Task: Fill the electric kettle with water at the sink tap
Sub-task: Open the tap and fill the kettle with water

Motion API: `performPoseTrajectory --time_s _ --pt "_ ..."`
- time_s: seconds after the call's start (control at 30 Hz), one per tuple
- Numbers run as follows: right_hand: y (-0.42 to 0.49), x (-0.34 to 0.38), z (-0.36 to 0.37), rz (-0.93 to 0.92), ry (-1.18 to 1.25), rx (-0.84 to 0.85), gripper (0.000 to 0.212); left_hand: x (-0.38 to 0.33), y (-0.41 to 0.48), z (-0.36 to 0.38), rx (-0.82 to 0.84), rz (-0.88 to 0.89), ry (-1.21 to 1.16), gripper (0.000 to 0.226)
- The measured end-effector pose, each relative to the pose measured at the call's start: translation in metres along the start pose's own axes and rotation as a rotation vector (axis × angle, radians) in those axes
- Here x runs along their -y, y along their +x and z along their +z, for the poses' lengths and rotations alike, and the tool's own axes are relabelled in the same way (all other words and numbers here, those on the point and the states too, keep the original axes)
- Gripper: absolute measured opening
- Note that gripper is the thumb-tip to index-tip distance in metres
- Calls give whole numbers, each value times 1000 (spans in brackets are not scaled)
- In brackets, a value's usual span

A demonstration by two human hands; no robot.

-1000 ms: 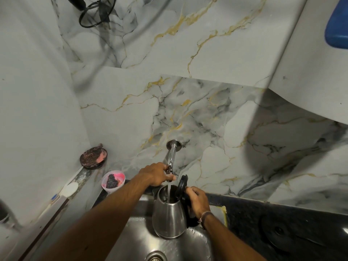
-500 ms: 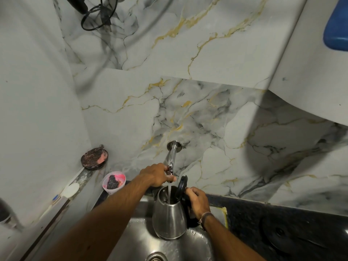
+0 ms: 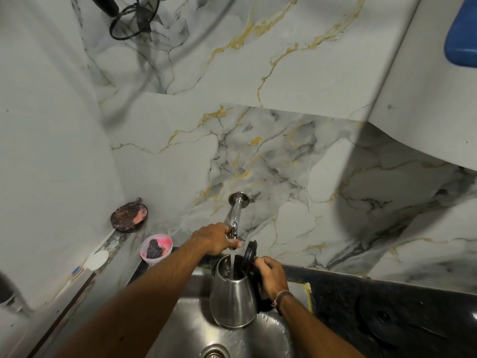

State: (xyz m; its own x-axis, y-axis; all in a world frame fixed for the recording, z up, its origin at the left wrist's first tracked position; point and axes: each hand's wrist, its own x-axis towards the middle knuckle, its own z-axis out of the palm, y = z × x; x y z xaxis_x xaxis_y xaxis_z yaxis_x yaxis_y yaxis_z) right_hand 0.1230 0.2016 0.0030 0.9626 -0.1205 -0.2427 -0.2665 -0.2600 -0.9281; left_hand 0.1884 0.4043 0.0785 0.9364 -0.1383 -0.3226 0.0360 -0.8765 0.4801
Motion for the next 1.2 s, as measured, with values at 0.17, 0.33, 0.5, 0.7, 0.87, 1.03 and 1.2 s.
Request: performPoseTrajectory --time_s 0.17,0.33,0.5,0.7,0.87,1.03,1.2 --pt "0 0 1 -5 -23 -4 30 -1 0 -1 -4 5 11 48" --pt "0 -2 1 1 -25 -1 28 0 1 0 -1 11 14 49" --pt "0 -2 1 0 -33 5 28 2 4 1 0 10 19 48" --pt "-2 -1 1 6 -18 -21 31 2 4 1 -6 14 15 50" --pt "0 -3 1 10 -18 -22 40 3 3 2 -19 24 9 52" --pt "-3 -4 0 -5 -24 -12 33 3 -2 4 -86 37 48 56" --pt "-4 -2 -1 -10 -16 -18 43 4 -7 13 -239 44 97 51"
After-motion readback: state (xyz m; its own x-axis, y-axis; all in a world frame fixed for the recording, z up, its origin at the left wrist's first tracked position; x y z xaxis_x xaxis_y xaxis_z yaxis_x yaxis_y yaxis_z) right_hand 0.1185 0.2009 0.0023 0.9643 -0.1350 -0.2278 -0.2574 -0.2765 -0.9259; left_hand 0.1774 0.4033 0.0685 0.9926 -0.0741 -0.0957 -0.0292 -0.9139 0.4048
